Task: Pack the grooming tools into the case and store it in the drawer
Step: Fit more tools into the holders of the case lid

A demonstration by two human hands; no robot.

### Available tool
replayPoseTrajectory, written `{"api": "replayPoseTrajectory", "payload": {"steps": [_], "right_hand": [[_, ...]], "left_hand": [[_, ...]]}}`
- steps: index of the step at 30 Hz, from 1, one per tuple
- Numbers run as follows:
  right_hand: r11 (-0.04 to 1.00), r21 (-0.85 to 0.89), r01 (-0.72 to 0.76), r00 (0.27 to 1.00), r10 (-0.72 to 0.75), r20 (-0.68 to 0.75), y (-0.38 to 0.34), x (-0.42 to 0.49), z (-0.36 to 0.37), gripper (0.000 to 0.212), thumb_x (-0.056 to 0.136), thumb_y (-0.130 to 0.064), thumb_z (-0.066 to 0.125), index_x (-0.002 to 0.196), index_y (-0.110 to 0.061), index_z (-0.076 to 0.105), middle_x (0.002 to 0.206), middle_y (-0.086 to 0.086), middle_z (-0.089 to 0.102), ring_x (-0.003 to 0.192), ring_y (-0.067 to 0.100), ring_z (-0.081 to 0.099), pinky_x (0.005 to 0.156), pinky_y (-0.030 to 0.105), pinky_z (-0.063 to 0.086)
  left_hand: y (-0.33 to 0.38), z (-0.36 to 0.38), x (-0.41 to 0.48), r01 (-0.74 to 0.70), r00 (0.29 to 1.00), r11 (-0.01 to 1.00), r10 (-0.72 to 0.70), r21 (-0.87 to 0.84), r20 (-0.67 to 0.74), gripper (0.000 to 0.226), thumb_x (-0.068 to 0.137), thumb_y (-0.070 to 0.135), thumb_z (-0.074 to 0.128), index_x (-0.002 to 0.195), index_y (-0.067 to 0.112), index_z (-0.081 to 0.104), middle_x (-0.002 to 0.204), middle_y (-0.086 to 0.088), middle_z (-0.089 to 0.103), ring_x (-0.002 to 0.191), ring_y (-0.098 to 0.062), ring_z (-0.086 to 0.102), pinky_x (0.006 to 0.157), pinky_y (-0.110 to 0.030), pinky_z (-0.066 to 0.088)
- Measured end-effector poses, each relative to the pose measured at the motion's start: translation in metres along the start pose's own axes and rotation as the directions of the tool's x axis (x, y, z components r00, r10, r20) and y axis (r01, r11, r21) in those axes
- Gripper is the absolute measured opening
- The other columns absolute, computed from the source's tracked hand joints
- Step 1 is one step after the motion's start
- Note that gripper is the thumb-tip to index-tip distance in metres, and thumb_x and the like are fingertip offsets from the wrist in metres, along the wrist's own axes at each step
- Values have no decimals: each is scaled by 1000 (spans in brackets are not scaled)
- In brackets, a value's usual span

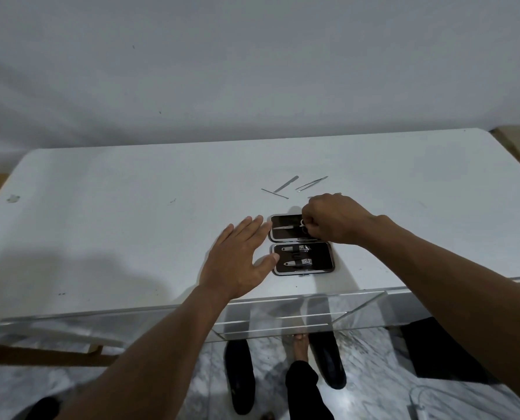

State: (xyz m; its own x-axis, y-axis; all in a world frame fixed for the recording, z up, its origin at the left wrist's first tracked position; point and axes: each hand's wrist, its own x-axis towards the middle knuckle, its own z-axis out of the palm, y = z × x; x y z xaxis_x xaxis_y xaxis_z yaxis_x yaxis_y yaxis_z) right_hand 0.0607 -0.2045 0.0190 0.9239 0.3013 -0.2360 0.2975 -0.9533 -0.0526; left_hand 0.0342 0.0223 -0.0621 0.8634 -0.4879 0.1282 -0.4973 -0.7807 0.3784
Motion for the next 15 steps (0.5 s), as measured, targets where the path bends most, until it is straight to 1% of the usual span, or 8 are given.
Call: {"api": "replayPoseTrajectory", "payload": {"steps": [3,6,11,15], "right_hand": [[1000,11,8,1000,-8,-6,1,-1,1,18,85,-21,50,83,-11,65,93,8,66,99,35,64,78,45,54],[1000,-1,9,1000,-9,-6,0,-2,-1,21,87,-21,48,88,-11,67,97,9,66,94,34,64,79,44,54],[1000,3,5,1000,-5,-8,1,-3,-2,23,91,-22,48,90,-11,68,97,9,65,86,33,62,77,44,53],[1000,8,3,1000,-3,-4,0,-4,-2,22,90,-20,48,89,-10,68,97,10,64,87,34,61,80,45,53]], "left_hand": [[0,0,0,4,1000,1000,-4,-5,0,67,91,60,33,150,32,22,157,10,21,145,-5,10,119,-33,10],[0,0,0,6,1000,1000,-6,-2,-3,66,91,60,34,150,32,22,157,10,21,145,-5,10,119,-33,10],[0,0,1,2,1000,1000,-2,3,-11,65,92,58,37,150,32,22,157,10,22,145,-5,11,119,-32,9],[0,0,0,4,1000,1000,-4,1,-14,66,92,58,37,150,32,22,157,10,22,145,-4,10,119,-31,8]]}}
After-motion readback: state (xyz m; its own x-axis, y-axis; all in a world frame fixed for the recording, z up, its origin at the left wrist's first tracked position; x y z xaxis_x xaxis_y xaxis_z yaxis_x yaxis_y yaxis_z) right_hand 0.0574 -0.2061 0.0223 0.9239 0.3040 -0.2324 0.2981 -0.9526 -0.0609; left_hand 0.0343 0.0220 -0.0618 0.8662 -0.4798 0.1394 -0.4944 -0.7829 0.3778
